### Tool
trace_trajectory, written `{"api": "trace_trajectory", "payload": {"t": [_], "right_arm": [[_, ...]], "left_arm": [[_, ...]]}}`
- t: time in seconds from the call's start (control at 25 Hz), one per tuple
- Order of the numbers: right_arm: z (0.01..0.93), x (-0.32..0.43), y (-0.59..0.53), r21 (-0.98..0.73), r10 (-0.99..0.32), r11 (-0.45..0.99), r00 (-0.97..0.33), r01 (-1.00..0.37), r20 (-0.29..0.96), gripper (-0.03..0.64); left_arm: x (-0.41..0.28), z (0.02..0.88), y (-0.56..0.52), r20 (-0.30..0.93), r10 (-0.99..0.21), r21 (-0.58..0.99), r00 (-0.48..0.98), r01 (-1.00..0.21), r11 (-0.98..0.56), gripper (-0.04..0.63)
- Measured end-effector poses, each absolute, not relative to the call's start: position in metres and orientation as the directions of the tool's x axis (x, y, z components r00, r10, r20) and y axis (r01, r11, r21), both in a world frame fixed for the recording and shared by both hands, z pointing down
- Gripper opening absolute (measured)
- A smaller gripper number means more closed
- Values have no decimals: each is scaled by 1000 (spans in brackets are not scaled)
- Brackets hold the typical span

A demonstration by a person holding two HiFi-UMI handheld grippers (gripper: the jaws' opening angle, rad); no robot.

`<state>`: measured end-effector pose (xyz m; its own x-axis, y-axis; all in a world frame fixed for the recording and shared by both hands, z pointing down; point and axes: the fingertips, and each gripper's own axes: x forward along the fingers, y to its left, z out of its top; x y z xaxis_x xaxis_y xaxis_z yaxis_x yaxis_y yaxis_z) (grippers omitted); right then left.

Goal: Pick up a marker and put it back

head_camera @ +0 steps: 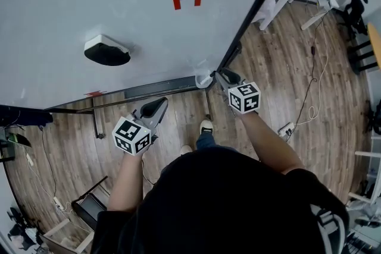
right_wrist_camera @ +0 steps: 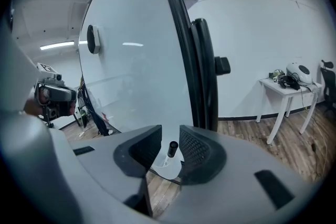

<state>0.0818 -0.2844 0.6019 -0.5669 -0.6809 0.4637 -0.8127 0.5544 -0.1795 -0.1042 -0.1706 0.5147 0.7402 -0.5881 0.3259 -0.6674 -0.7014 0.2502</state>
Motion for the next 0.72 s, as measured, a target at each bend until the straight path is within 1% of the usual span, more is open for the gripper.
{"api": "trace_trajectory", "payload": {"t": [0.32,0.72], "right_arm": [[569,90,-260,-166,-710,550,-563,-819,423,93],[546,102,-225,-145,-738,530,-539,-835,407,63]], "left_arm": [[-101,501,-161,301,-577,228,759,-645,-729,15],[-99,488,-144,278,-564,201,778,-621,-757,15]]}}
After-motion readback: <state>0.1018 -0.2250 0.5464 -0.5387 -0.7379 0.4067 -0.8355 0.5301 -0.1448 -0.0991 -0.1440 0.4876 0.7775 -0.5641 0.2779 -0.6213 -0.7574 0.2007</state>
